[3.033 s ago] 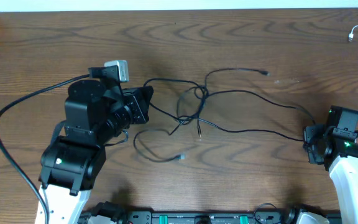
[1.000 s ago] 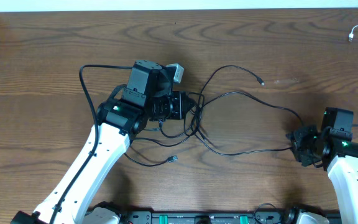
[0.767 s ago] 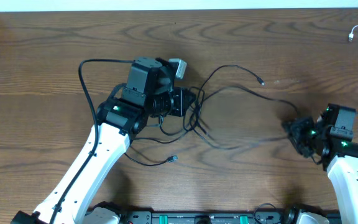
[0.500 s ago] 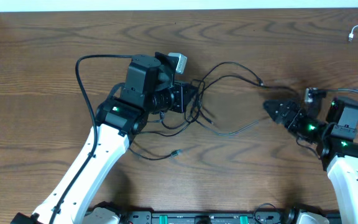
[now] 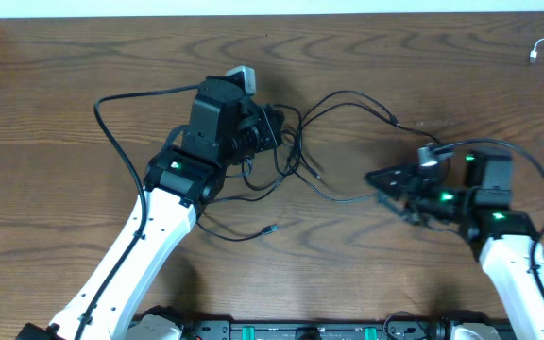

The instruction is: Untangle cables

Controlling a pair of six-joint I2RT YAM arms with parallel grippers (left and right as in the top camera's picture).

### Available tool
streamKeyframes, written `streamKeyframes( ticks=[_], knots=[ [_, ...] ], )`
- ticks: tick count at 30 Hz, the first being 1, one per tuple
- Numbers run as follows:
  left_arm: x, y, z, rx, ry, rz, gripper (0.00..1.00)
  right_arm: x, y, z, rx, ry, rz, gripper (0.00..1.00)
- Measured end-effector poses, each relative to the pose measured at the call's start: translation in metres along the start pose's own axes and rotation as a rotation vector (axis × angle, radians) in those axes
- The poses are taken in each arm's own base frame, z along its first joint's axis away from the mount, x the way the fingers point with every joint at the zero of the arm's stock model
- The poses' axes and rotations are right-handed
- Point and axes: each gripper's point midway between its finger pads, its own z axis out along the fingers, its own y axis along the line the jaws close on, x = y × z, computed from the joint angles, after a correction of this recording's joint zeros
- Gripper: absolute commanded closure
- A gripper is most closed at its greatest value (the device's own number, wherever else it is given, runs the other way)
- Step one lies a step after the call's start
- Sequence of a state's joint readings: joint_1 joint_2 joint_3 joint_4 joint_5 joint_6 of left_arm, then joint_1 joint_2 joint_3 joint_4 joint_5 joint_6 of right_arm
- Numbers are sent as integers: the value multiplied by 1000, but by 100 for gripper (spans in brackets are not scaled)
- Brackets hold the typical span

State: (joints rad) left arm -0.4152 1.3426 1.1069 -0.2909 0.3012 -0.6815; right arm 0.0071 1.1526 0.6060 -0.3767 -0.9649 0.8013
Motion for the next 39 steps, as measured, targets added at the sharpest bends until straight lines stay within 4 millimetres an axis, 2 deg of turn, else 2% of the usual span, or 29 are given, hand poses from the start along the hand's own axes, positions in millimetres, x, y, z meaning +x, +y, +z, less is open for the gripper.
streamKeyframes(
  ticks=[2,7,10,12,17,21,27,31,39],
  knots=[
    [-2,1,0,-4,-9,-45,92,16,2,13,26,50,24,16],
    [-2,1,0,-9,-14,-130,92,35,-8,37,159,42,114,14],
    [-2,1,0,-8,-14,-159,92,37,-12,47,219,-18,179,14],
    [-2,2,0,-9,-14,-172,92,37,-12,53,241,-71,246,10],
    [-2,2,0,-8,-14,-185,92,37,-6,64,235,-163,401,7],
    [-2,1,0,-8,-13,-186,92,32,3,76,190,-226,514,12],
    [-1,1,0,-6,-8,-187,92,19,13,106,101,-253,628,25],
    [-1,1,0,-5,-5,-187,92,13,9,123,78,-255,679,30],
    [0,2,0,-11,-1,-189,92,4,2,140,54,-263,723,43]
  ],
)
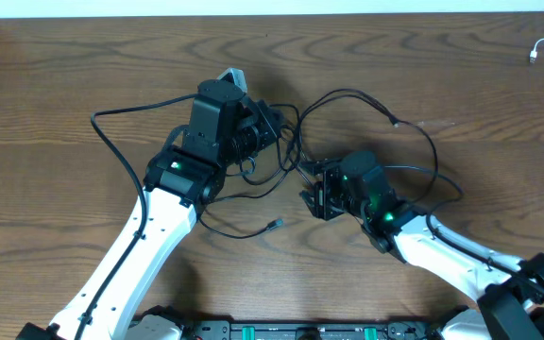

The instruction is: Untangle cables

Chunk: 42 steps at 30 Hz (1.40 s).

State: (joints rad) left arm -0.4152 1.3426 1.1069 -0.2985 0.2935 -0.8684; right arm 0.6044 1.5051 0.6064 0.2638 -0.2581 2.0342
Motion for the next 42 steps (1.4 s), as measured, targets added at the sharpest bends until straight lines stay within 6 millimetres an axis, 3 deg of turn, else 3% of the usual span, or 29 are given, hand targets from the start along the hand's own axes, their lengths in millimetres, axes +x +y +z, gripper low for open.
streamKeyframes(
  ticks=[5,9,17,18,31,34,35,42],
  knots=[
    [0,0,0,0,0,0,92,-5,-7,5,22,-11,10,46],
    [0,0,0,0,1,0,93,-8,-7,6,18,-27,11,53],
    [6,0,0,5,33,-4,92,-20,-1,5,-11,-93,-62,90],
    [7,0,0,7,38,-5,92,-21,0,5,-15,-103,-90,99],
    [18,9,-1,-27,83,30,92,-42,16,-3,-33,-156,-403,98],
    [19,13,-1,-43,87,71,90,-44,33,-19,-68,-142,-472,98],
    [19,17,-1,-58,86,85,85,-44,39,-27,-84,-141,-492,98],
    [10,51,-2,-229,26,123,83,-26,86,-96,-250,-116,-648,99]
  ],
)
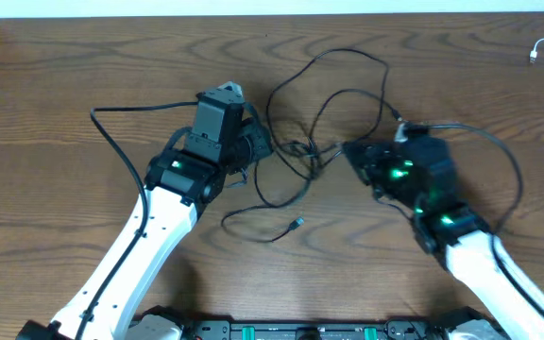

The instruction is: Untangle cables

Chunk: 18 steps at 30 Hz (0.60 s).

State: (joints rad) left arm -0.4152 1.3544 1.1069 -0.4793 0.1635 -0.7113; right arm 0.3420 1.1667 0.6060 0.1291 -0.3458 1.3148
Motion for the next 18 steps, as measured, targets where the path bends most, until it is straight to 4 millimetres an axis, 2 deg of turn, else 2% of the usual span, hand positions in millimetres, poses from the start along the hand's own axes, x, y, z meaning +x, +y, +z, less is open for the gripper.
streamKeyframes(
  ticks=[3,8,10,12,16,18],
  knots=[
    [1,11,8,-52,2,3,83,-4,21,-26,-68,-14,-75,99],
    [9,26,26,-120,44,0,83,-6,38,-58,-120,-46,-177,99],
    [14,33,33,-144,66,1,71,-8,37,-67,-114,-63,-222,99],
    [18,35,38,-153,87,-1,64,-10,32,-73,-86,-82,-252,98],
    [26,32,42,-127,130,-7,62,-26,-7,-83,92,-171,-266,98],
    [28,29,42,-109,146,-9,54,-35,-25,-87,177,-218,-260,98]
  ],
)
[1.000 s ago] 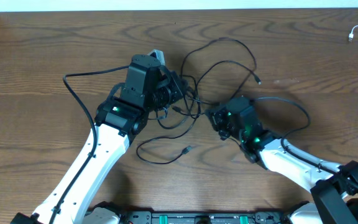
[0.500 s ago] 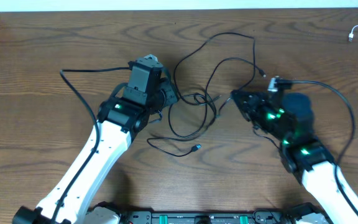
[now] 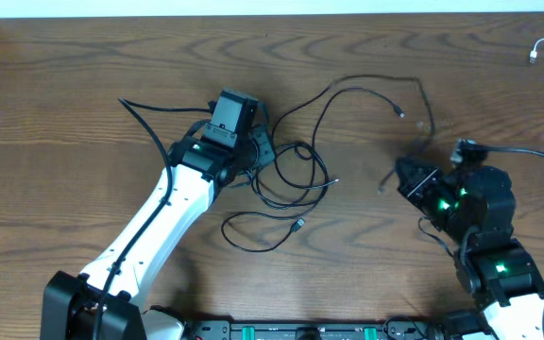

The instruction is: Untangle cables

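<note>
Thin black cables (image 3: 296, 175) lie in a loose tangle at the table's middle. One plug (image 3: 298, 225) lies at the front and another plug (image 3: 400, 111) at the back right. My left gripper (image 3: 261, 151) sits at the tangle's left edge, shut on a strand, with its jaws mostly hidden under the wrist. My right gripper (image 3: 397, 176) is to the right of the tangle, pointing left. It looks shut on a strand (image 3: 431, 118) that arches back over to the tangle, and a short end sticks out beside its tips.
A white cable (image 3: 539, 49) lies at the far right corner. A black strand (image 3: 144, 118) runs off left behind my left arm. The right arm's own lead (image 3: 536, 153) loops off to the right edge. Brown wood table (image 3: 64, 76).
My right gripper has moved right and toward the front, away from the tangle. The large back loop has flattened and spread. My left gripper has shifted slightly right and back, and its arm has swung.
My left gripper held the tangle's left side throughout. My right gripper was first off to the right, then at the tangle's right edge, then back-right with strands drawn up into tall loops. Now it is further right with the cables more spread out.
</note>
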Controlling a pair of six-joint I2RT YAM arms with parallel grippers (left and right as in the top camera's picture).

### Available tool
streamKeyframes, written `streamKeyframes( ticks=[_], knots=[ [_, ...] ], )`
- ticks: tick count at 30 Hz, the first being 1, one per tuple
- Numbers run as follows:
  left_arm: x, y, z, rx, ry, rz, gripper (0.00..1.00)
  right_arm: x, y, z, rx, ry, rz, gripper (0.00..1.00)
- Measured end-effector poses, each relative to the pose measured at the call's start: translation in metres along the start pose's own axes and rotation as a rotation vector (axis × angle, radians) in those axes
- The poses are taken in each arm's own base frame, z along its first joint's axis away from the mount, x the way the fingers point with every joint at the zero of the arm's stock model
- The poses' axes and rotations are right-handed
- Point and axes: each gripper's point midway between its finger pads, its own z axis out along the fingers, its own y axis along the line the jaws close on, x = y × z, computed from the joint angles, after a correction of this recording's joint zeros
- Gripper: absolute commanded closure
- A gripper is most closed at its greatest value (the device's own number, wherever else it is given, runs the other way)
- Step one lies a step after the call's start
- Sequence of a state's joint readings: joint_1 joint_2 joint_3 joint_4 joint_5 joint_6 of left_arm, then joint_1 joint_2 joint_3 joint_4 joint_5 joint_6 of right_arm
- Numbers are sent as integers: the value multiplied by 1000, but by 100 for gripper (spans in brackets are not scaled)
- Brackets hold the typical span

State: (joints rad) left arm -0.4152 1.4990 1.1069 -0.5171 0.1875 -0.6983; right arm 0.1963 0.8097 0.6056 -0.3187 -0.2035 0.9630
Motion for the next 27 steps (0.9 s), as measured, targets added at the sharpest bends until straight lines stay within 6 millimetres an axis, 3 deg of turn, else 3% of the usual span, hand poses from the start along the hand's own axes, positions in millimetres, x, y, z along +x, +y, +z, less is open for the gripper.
streamKeyframes(
  ticks=[4,9,14,15,18,21,27],
  knots=[
    [3,-3,0,18,17,2,45,-10,-22,-2,105,-63,-9,98],
    [6,-6,0,22,23,14,45,-14,-32,-2,156,-92,-30,98],
    [10,-10,1,26,29,25,45,-13,-72,1,352,-102,-45,98],
    [10,-10,1,26,29,30,45,-14,-82,2,398,-105,-49,95],
    [10,-10,1,26,28,47,45,-16,-99,5,483,-115,-60,66],
    [10,-7,1,14,26,66,45,-16,-106,8,515,-115,-67,57],
    [9,13,0,-87,4,70,44,-17,-101,11,493,-111,-65,36]
  ],
)
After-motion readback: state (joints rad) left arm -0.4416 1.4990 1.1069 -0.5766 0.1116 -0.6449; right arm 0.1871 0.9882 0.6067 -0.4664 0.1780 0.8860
